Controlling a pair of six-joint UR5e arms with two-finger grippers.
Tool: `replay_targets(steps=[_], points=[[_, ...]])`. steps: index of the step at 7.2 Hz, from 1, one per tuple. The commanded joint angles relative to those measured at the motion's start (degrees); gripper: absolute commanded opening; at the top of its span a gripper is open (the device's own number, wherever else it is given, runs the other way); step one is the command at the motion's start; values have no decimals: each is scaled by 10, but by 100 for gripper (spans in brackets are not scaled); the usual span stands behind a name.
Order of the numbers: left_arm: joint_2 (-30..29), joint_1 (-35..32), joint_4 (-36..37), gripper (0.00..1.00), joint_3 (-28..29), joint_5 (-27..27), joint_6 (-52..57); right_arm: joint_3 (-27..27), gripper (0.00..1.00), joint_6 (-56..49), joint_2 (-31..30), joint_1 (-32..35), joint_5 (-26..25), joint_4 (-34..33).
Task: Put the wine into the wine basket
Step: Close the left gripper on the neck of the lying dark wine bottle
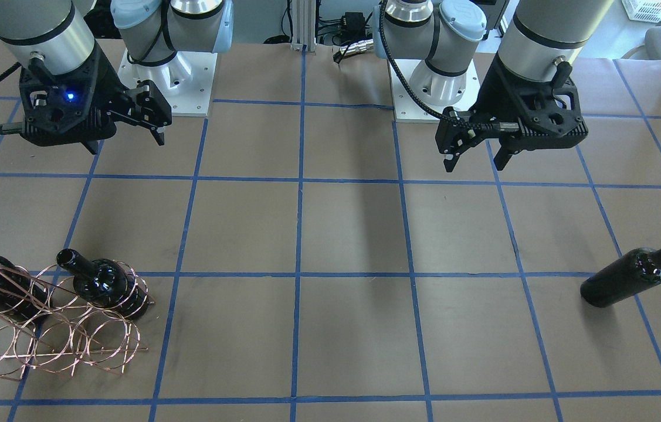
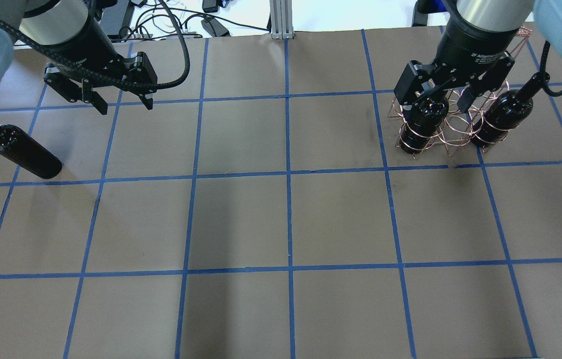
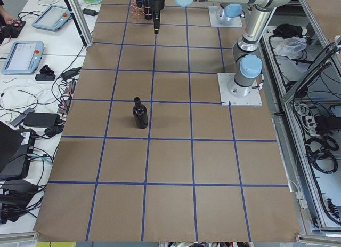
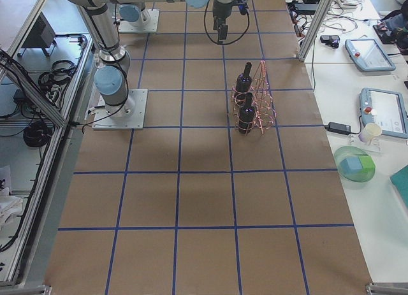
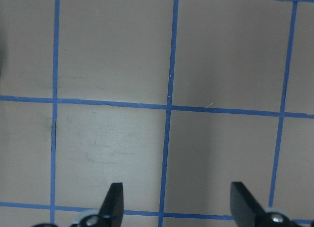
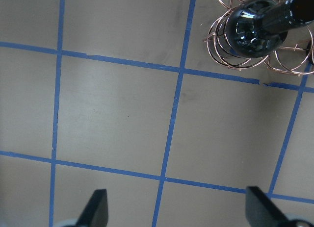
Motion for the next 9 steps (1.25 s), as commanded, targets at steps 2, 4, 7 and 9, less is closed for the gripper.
replay_targets(steps=[2, 4, 7, 9], points=[[7, 15, 4, 93, -1, 9, 21, 0, 100, 1, 1, 0, -3, 1], [6, 125, 5, 93, -3, 14, 144, 0, 100, 2, 0, 0, -2, -8], [-13, 273, 105, 94, -36, 11, 377, 0, 100, 3, -1, 0, -3, -8], [-41, 333, 238, 95, -73, -4, 499, 0, 100, 3, -1, 0, -3, -8]])
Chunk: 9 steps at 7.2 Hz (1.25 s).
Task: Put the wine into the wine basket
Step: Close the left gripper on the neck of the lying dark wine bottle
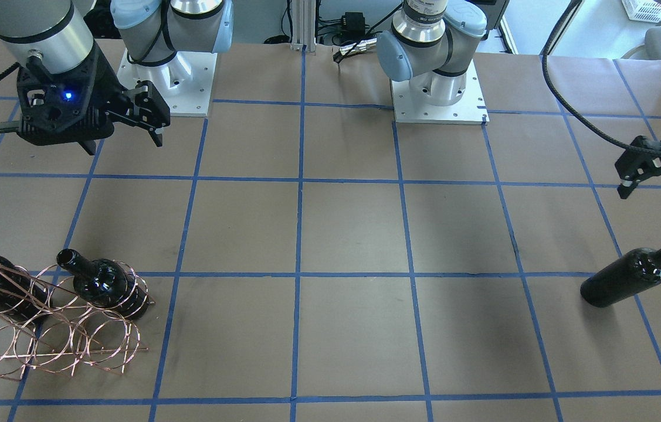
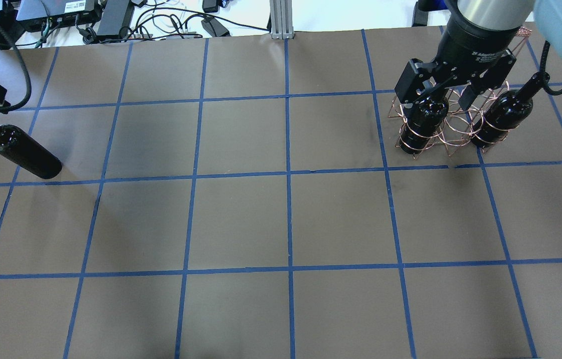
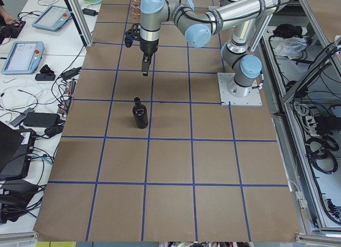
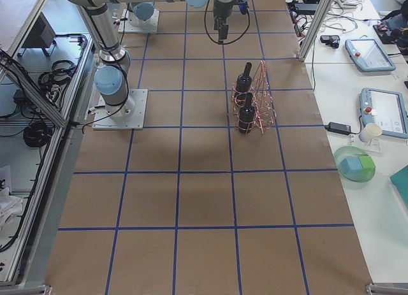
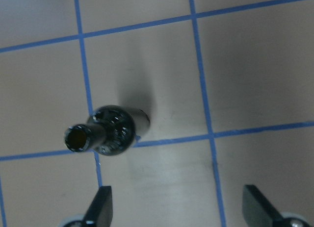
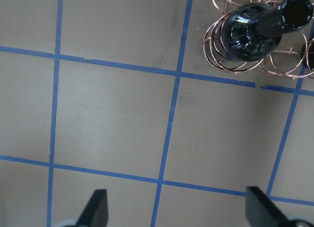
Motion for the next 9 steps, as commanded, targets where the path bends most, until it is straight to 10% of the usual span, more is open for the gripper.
replay_targets(steps=[1, 9], points=[[-34, 68, 79, 96, -24, -58, 94, 0, 100, 0, 0, 0, 0, 3], [-100, 88, 134, 100, -24, -123, 101, 1, 100, -3, 1, -2, -24, 8]])
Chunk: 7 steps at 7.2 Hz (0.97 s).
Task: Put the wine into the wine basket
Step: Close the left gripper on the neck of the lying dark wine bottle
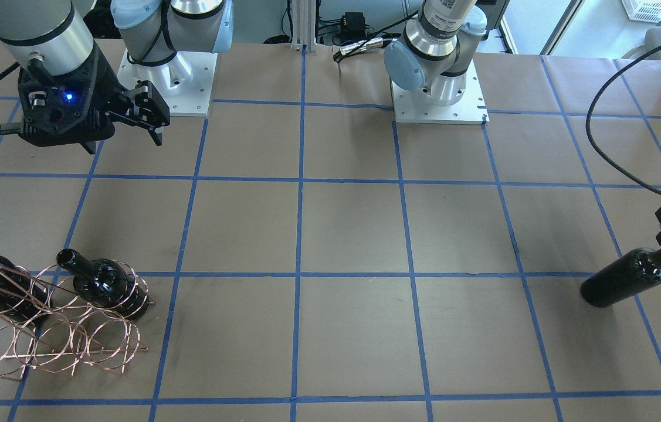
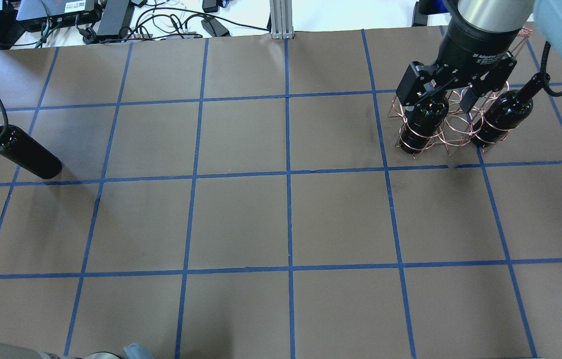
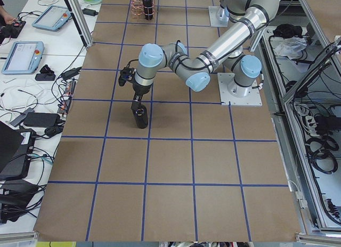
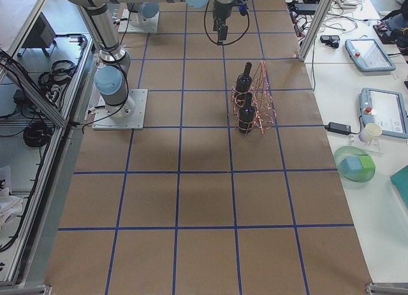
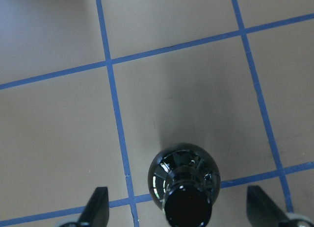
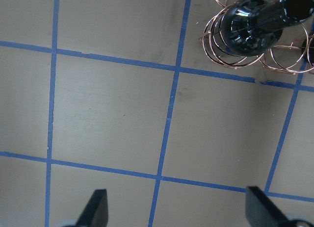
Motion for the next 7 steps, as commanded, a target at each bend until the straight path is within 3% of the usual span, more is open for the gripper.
replay_targets(steps=[1, 4, 6, 7], points=[[-6, 0, 1, 99, 0, -11, -2, 0, 100, -1, 0, 0, -26, 0], [-8, 0, 0, 89, 0, -4, -2, 2, 100, 3, -2, 1, -17, 0], [-8, 0, -3, 61, 0, -7, -2, 2, 100, 52, -3, 1, -5, 2], [-8, 0, -4, 58, 0, -6, -2, 2, 100, 53, -4, 1, -2, 2]])
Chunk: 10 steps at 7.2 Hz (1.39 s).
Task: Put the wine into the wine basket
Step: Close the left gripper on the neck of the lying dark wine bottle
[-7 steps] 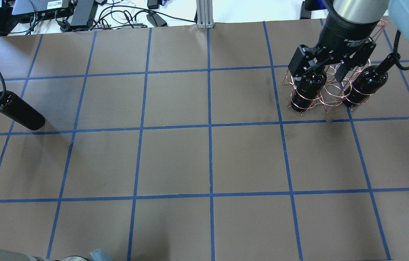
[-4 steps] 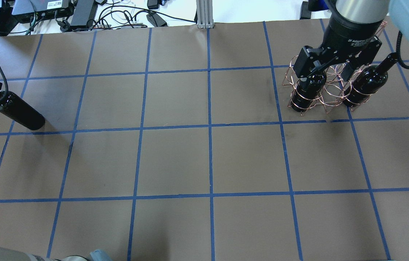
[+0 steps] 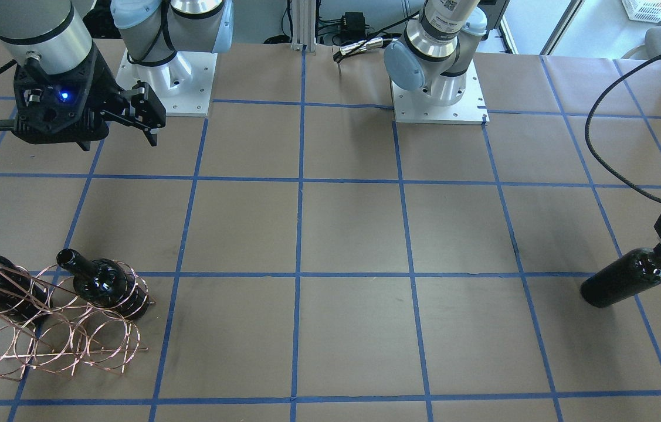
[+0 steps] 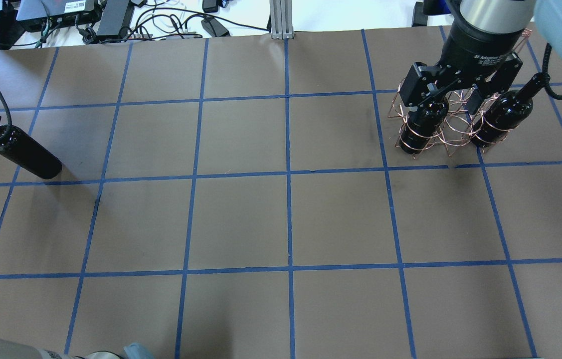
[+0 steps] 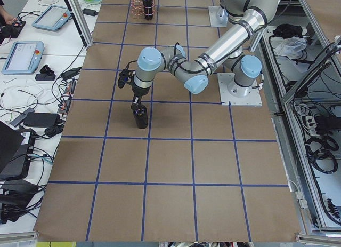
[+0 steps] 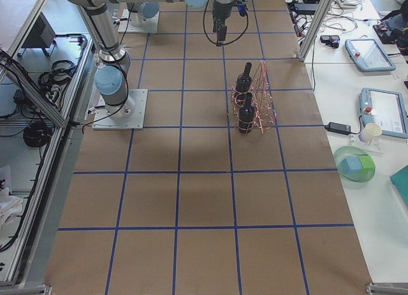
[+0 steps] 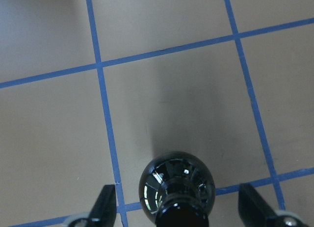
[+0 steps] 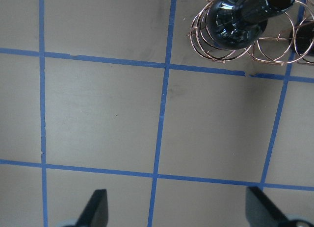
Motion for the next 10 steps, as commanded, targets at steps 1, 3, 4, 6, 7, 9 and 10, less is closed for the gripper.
replay_targets(steps=[1, 3, 4, 6, 7, 9, 10], points=[[0, 0, -3, 50, 0, 1, 0, 0, 100, 13, -3, 1, 9, 0], [1, 3, -17, 28, 0, 2, -1, 0, 100, 12, -10, 1, 18, 1], [4, 4, -36, 15, 0, 2, -1, 0, 100, 12, -11, 1, 18, 1], [14, 0, -48, 9, 1, 3, -6, 1, 100, 15, -12, 1, 17, 1], [27, -11, -100, 0, 13, 22, -40, 1, 100, 14, -12, 1, 17, 0], [69, -85, -164, 0, 23, 78, -121, 1, 100, 14, -12, 0, 16, 0], [96, -114, -189, 0, 16, 81, -185, 1, 100, 14, -12, 0, 15, 0]])
